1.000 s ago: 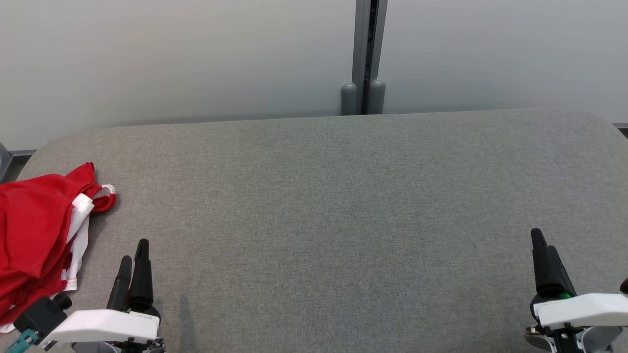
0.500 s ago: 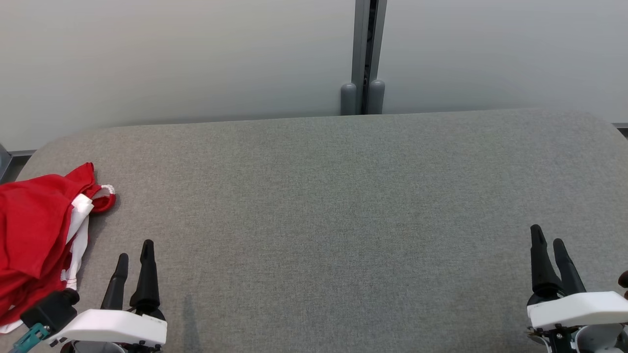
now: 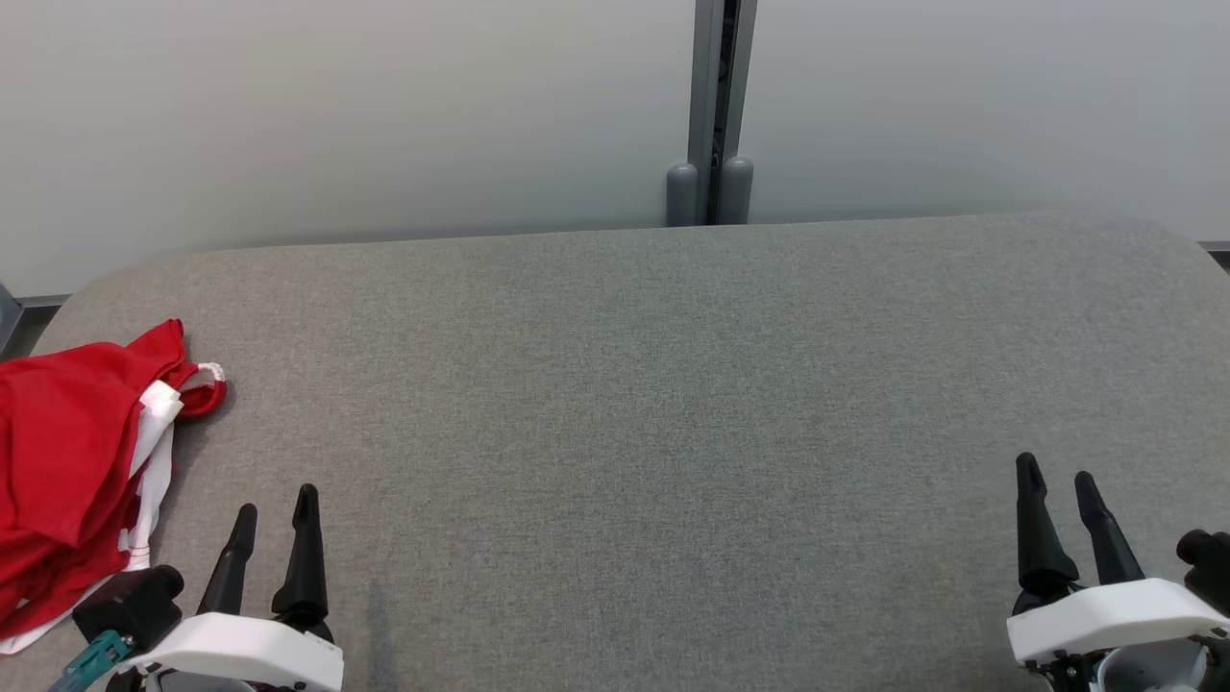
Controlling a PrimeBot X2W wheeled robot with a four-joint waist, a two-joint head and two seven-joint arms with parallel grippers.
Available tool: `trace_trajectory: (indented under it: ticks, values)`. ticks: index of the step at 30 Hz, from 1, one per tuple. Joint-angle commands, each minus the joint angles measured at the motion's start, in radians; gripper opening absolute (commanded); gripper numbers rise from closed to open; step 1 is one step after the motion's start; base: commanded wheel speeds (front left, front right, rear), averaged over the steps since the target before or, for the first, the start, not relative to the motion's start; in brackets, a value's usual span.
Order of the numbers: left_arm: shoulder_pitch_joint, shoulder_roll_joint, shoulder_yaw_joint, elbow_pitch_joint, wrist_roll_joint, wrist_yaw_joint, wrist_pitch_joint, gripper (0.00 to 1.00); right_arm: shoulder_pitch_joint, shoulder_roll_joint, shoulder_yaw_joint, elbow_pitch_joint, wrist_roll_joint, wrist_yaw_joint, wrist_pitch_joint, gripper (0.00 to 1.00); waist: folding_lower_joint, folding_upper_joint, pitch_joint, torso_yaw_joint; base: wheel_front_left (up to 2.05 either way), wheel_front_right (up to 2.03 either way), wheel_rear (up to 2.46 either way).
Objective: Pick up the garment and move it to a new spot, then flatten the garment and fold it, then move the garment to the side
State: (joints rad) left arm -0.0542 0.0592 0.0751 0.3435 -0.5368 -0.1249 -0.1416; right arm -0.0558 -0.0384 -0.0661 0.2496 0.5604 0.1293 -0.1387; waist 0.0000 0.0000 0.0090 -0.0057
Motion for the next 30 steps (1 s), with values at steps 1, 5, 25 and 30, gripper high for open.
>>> trace_trajectory:
  ticks: [1, 5, 25, 30]
  values:
    - [-0.020, 0.012, 0.000, -0.001, 0.032, 0.004, -0.008, 1.00, -0.009, -0.009, 0.004, -0.001, -0.031, 0.001, -0.012, 1.00, 0.0000, 0.0000, 0.000, 0.000, 0.00, 0.00, 0.00]
    - [-0.023, 0.014, -0.003, 0.011, 0.079, 0.008, -0.019, 1.00, -0.012, -0.010, 0.026, 0.008, -0.085, 0.001, -0.023, 1.00, 0.0000, 0.0000, 0.001, 0.000, 0.00, 0.00, 0.00]
    - [-0.025, 0.026, -0.012, 0.060, 0.278, 0.034, -0.065, 1.00, -0.014, -0.013, 0.064, 0.007, -0.309, 0.002, -0.070, 1.00, 0.0000, 0.0000, 0.000, 0.005, 0.00, 0.00, 0.00]
    - [-0.021, 0.030, -0.012, 0.068, 0.317, 0.034, -0.076, 1.00, -0.014, -0.013, 0.074, 0.008, -0.345, 0.002, -0.080, 1.00, 0.0000, 0.0000, 0.001, 0.006, 0.00, 0.00, 0.00]
